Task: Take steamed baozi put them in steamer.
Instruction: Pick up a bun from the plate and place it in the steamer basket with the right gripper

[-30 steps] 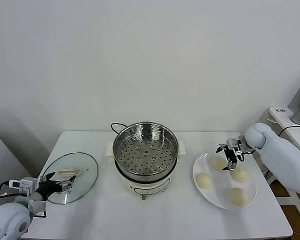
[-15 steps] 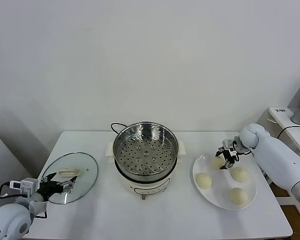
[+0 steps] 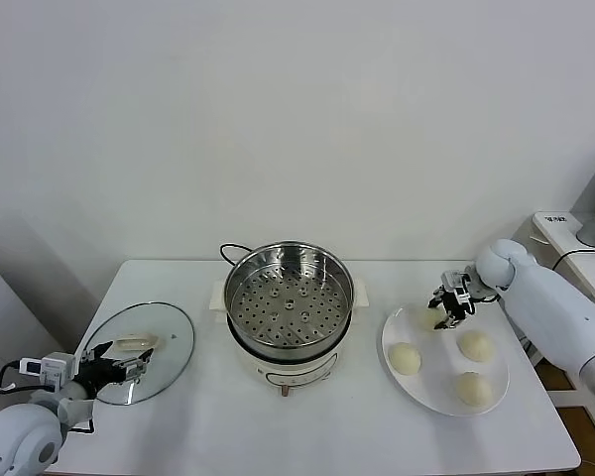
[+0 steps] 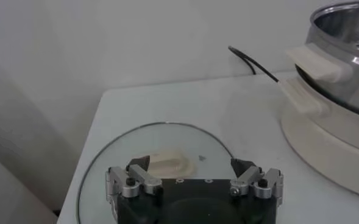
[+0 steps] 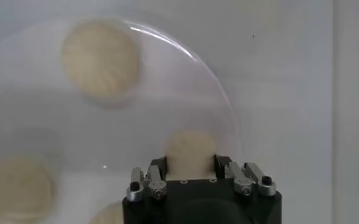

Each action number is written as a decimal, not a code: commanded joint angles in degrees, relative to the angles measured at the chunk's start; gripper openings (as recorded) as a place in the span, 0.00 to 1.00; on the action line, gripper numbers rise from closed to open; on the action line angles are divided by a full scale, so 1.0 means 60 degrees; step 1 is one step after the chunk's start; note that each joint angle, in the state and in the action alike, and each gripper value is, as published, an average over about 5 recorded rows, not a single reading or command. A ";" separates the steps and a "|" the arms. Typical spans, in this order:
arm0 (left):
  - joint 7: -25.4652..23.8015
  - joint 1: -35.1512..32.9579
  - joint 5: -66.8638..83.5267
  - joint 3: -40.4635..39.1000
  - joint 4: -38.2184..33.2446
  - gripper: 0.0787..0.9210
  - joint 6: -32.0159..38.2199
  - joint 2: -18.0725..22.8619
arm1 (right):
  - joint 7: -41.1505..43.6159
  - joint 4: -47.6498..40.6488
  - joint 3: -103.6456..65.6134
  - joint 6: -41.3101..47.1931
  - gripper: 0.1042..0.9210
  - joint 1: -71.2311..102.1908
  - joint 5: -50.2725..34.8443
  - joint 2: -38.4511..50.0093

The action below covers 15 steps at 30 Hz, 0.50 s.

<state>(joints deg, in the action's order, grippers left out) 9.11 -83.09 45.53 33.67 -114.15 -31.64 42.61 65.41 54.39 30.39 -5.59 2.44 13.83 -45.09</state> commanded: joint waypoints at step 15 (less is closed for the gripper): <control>0.0016 0.0059 -0.0022 -0.0204 -0.0031 0.88 -0.0013 -0.0030 | 0.1653 -0.1445 0.2498 -0.6054 0.48 -0.5553 -0.2223 -0.3133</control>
<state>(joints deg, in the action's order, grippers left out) 9.21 -82.71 45.44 32.59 -114.41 -31.71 42.41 71.44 54.22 42.78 -23.38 -19.93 2.92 -51.38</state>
